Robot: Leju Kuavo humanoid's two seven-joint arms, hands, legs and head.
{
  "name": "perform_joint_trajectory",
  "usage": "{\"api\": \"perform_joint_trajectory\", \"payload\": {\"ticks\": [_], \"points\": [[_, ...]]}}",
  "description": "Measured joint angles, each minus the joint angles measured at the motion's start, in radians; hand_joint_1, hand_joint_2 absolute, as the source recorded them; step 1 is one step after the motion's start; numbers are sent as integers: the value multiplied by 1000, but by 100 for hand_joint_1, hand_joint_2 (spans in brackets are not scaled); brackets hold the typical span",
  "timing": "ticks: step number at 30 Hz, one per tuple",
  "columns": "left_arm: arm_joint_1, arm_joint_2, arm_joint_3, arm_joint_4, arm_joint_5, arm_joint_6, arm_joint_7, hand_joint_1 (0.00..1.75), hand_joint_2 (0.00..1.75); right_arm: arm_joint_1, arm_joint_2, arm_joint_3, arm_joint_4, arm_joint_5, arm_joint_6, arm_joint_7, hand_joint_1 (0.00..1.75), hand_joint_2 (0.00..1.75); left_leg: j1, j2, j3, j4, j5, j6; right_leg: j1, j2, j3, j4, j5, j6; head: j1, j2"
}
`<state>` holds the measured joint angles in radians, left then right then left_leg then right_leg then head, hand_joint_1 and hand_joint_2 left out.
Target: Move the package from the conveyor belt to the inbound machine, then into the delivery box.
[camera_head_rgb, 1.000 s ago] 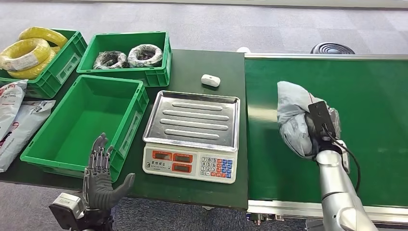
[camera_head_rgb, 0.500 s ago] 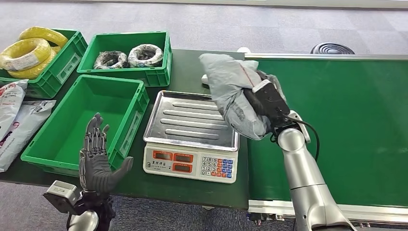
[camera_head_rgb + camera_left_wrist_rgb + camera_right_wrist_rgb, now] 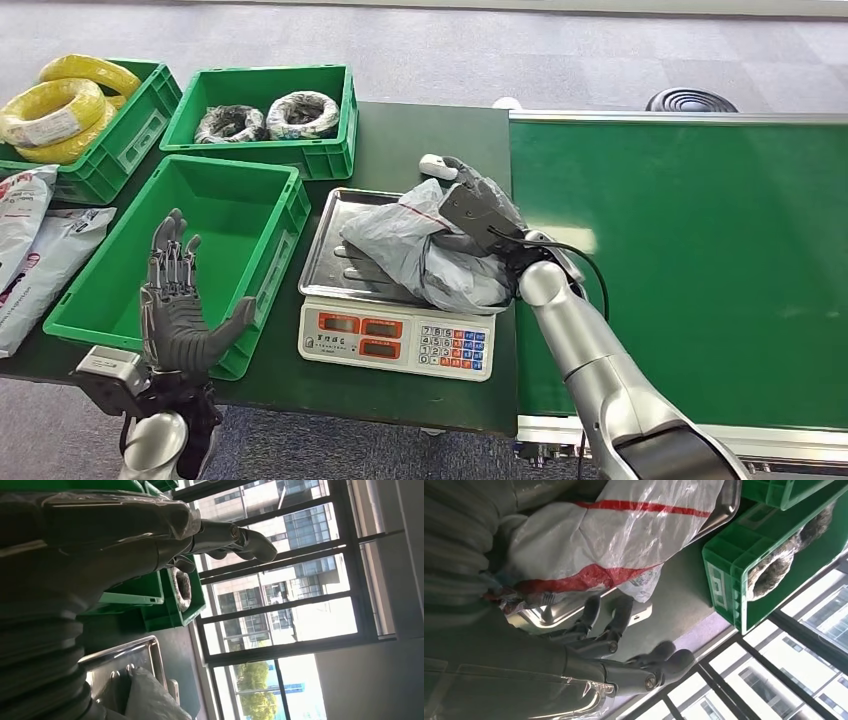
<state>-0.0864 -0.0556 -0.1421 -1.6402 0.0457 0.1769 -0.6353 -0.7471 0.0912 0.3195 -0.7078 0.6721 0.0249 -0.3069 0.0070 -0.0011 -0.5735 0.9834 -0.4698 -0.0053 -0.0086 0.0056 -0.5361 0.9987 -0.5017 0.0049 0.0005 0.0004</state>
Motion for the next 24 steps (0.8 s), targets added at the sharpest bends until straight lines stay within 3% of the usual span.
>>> {"api": "perform_joint_trajectory", "payload": {"ticks": [5, 10, 19, 24], "points": [[-5, 0, 0, -16, -103, -8, 6, 0, 175, 41, -13, -58, -38, -71, -21, -57, 0, 175, 0, -2, 0, 0, 0, 0, 0, 0, 0, 0, 0, 0, 0, 0], [-64, 5, -31, 1, -234, -29, 67, 0, 175, 121, -29, -152, -203, -195, -2, -105, 0, 175, 0, -4, 0, 1, 0, 0, 0, -1, -1, 0, 0, 0, 0, 0], [-320, 11, -165, 245, -375, -81, 247, 0, 175, 284, -104, -292, -480, -280, -4, -111, 0, 175, 0, -5, 0, 3, 0, 0, 0, -3, 0, 0, 0, 1, 0, 0], [-474, -33, -269, 435, -471, -111, 364, 0, 175, 410, -151, -354, -584, -327, -45, -135, 0, 175, 0, -8, -2, 4, 0, 1, -1, -5, 0, -1, 0, 1, 0, 0]]}}
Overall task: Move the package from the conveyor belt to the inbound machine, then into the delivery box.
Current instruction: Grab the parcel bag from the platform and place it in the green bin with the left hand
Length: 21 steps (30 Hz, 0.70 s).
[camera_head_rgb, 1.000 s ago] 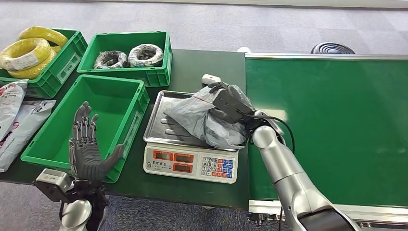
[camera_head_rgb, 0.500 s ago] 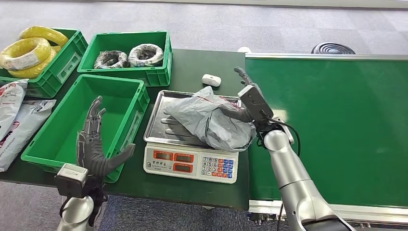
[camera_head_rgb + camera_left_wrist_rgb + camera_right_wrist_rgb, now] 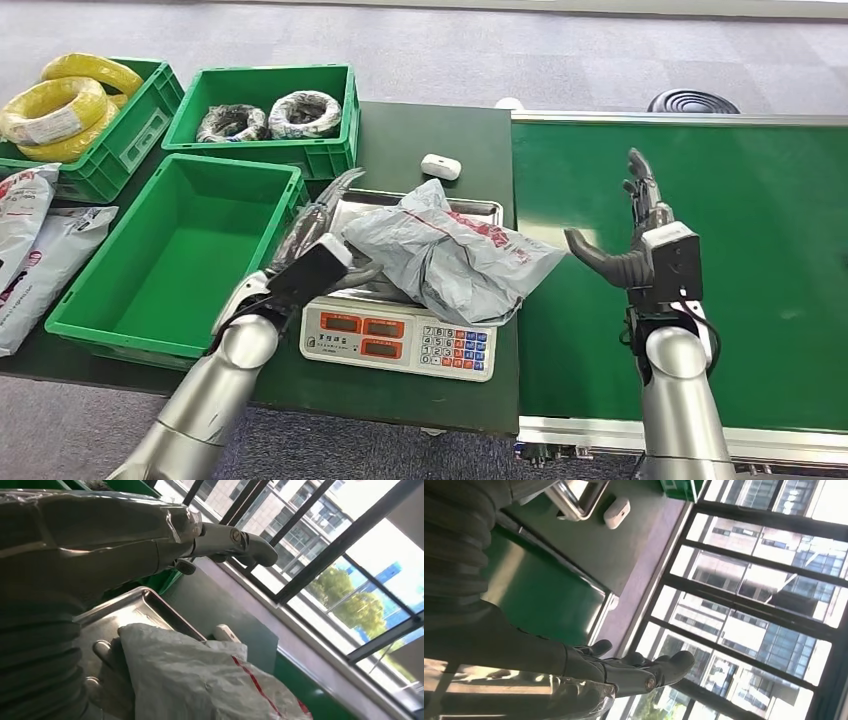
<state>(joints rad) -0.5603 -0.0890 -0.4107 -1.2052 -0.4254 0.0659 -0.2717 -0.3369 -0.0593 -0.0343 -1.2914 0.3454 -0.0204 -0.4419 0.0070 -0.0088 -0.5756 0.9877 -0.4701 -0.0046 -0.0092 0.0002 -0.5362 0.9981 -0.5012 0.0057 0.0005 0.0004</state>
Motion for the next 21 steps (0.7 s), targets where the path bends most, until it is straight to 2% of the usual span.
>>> {"api": "perform_joint_trajectory", "payload": {"ticks": [3, 5, 6, 10, 12, 16, 21], "points": [[-96, -54, -66, 152, -95, 9, 78, 0, 175, 90, 0, -37, -84, -26, -19, -16, 0, 175, 0, 0, -1, 0, 0, 0, 0, 0, 0, 0, 0, 0, 0, 0], [-152, -95, -106, 261, -154, 24, 120, 10, 175, 142, 7, -55, -139, -35, -25, -28, 0, 175, 0, 0, -2, 0, 0, 0, 0, 0, -1, 0, 0, 0, 0, 0], [-176, -115, -124, 313, -178, 31, 137, 21, 175, 163, 11, -61, -161, -39, -27, -33, 0, 175, 0, 1, -2, 0, 0, 0, 0, 0, -1, 0, 0, 0, 0, 0], [-257, -181, -195, 510, -271, 37, 205, 148, 175, 202, 23, -74, -220, -53, -31, -51, 0, 175, 0, 2, -2, 0, 0, 0, 0, 1, -1, 0, 0, 0, 0, 0], [-281, -206, -224, 580, -292, 33, 220, 168, 175, 204, 24, -75, -232, -56, -31, -54, 0, 175, 0, 2, -2, 0, 0, 0, 0, 1, -1, 0, 0, 0, 0, 0], [-309, -235, -273, 661, -313, 50, 253, 175, 175, 204, 36, -75, -249, -54, -31, -50, 0, 175, 0, 2, -2, 0, 0, 0, 0, 1, -1, 0, 0, 0, 0, 0], [-335, -248, -329, 707, -382, 153, 294, 175, 175, 210, 66, -75, -278, -35, -31, -30, 0, 175, 0, 1, -2, 0, 0, 0, 0, 1, -1, 0, 0, 0, 0, 0]]}}
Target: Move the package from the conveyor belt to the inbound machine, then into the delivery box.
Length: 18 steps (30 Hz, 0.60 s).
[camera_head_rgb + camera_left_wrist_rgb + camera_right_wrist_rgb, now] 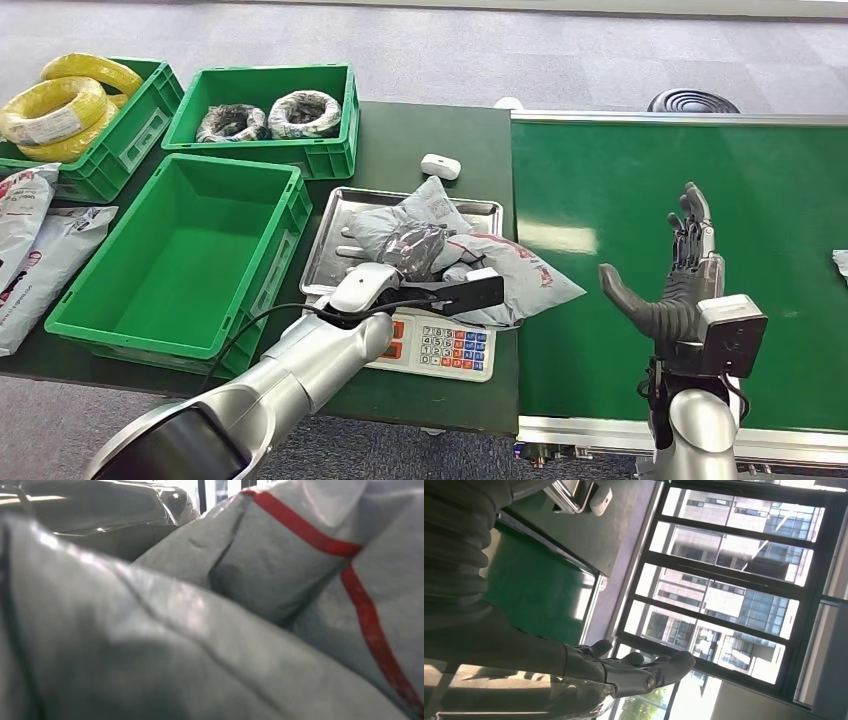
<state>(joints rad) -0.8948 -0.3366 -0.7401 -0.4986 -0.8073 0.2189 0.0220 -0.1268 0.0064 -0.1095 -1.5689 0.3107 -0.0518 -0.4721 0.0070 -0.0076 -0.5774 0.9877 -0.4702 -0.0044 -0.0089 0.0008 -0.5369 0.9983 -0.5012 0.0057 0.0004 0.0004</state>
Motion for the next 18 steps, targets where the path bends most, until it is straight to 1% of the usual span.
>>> {"api": "perform_joint_trajectory", "payload": {"ticks": [4, 6, 8, 11, 14, 18], "points": [[-14, 3, -12, 14, -19, 70, 7, 175, 175, 7, 13, -2, -12, 3, 3, 15, 0, 175, 0, 0, 0, 0, 0, 0, 0, 0, 0, 0, 0, 0, 0, 0], [-20, 11, 4, 12, -24, 96, -2, 175, 175, 16, 21, -10, -14, 6, 9, 27, 0, 175, 0, 0, 0, 0, 0, 0, 0, 0, 0, 0, 0, 0, 0, 0], [-24, 30, 38, -10, -20, 126, -26, 175, 175, 32, 27, -21, -15, 6, 15, 37, 0, 175, 0, 1, 0, 0, 0, 0, 0, 0, 0, 0, 0, 0, 0, 0], [-31, 82, 129, -89, 8, 167, -70, 175, 175, 70, 31, -41, -15, -5, 16, 42, 0, 175, 1, 1, 0, 0, 0, 0, 1, 1, -1, 1, 0, 0, 0, 0], [-48, 145, 237, -192, 25, 158, -88, 175, 175, 110, 35, -64, -15, -16, 15, 40, 0, 175, 1, 2, 0, -1, 0, 0, 2, 1, -1, 1, 0, 0, 0, 0], [-49, 221, 352, -304, 53, 155, -116, 175, 175, 149, 43, -88, -23, -19, 11, 39, 0, 175, 1, 2, -1, -1, 0, 0, 2, 2, -2, 1, 0, 0, 0, 0]]}}
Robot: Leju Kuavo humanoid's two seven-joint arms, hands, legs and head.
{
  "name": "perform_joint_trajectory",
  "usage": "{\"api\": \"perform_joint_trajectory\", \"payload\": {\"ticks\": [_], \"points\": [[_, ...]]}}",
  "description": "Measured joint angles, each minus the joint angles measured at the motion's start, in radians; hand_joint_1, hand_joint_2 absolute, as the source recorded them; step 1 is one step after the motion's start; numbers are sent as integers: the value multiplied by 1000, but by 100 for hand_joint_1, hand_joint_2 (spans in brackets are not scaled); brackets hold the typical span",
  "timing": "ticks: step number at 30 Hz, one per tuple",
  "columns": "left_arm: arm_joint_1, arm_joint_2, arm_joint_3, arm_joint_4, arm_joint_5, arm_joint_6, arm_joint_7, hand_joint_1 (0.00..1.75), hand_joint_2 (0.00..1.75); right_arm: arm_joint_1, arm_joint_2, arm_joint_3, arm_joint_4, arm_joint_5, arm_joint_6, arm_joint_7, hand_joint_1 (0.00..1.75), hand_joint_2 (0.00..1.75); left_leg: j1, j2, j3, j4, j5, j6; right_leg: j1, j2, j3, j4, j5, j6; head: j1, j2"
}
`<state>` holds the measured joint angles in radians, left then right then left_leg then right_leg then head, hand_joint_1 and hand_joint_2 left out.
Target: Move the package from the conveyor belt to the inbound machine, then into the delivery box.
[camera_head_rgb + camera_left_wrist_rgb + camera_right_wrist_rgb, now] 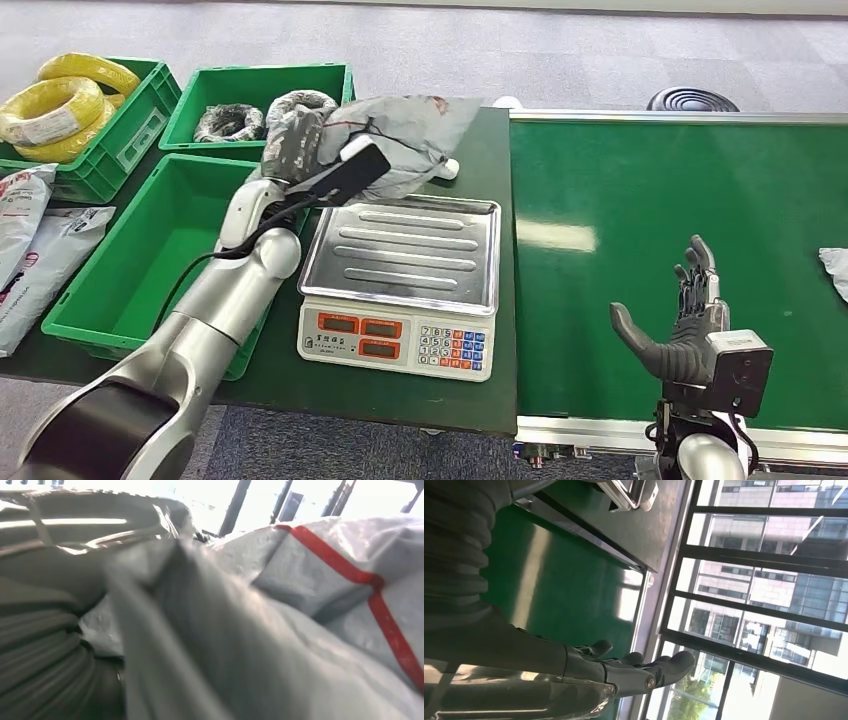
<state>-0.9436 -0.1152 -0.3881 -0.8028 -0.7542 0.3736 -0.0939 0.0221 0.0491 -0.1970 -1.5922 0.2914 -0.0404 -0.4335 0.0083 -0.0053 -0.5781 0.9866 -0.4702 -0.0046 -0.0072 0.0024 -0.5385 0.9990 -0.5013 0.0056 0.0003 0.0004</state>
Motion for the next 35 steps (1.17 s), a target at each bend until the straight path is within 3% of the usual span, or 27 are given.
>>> {"api": "perform_joint_trajectory", "payload": {"ticks": [7, 11, 14, 17, 20, 25, 30, 35], "points": [[59, 131, 179, -143, 21, 21, 4, 169, 175, 59, 22, -34, -38, 2, -9, 1, 0, 175, 0, 1, 0, 0, 0, 0, 0, 1, 0, 0, 0, 0, 0, 0], [103, 194, 270, -168, -31, 57, 74, 3, 175, 76, 35, -47, -59, 5, -9, 8, 0, 175, 0, 2, -1, 0, 0, 0, 0, 1, 0, 0, 0, 0, 0, 0], [136, 240, 351, -165, -19, 32, 94, 0, 175, 78, 39, -55, -63, 8, -9, 15, 0, 175, 0, 5, 0, 0, 0, 0, 0, 3, -1, 0, 0, 0, 0, 0], [186, 272, 429, -163, 62, -65, 47, 0, 175, 79, 39, -64, -63, 9, -8, 19, 0, 175, 0, 5, 0, 0, 0, 0, 0, 4, -1, 0, 0, 0, 0, 0], [256, 286, 491, -181, 115, -132, 13, 0, 175, 79, 39, -74, -63, 8, -1, 20, 0, 175, 0, 6, -1, 0, 0, 0, 0, 4, -2, 0, 0, 0, 0, 0], [350, 289, 551, -241, 114, -127, 3, 0, 175, 79, 43, -78, -63, 20, 13, 30, 0, 175, 0, 6, -1, 0, 0, 0, 0, 4, -2, 0, 0, 0, 0, 0], [456, 274, 598, -378, 207, -84, -126, 0, 175, 87, 47, -78, -64, 33, 26, 38, 0, 175, 0, 6, -1, 0, 0, 0, 0, 5, -2, 0, 0, 0, 0, 0], [627, 232, 613, -620, 465, -191, -292, 0, 175, 105, 49, -78, -69, 45, 47, 42, 0, 175, -1, 7, -1, 0, -2, -1, -1, 6, -2, -1, -1, 0, 0, 0]]}}
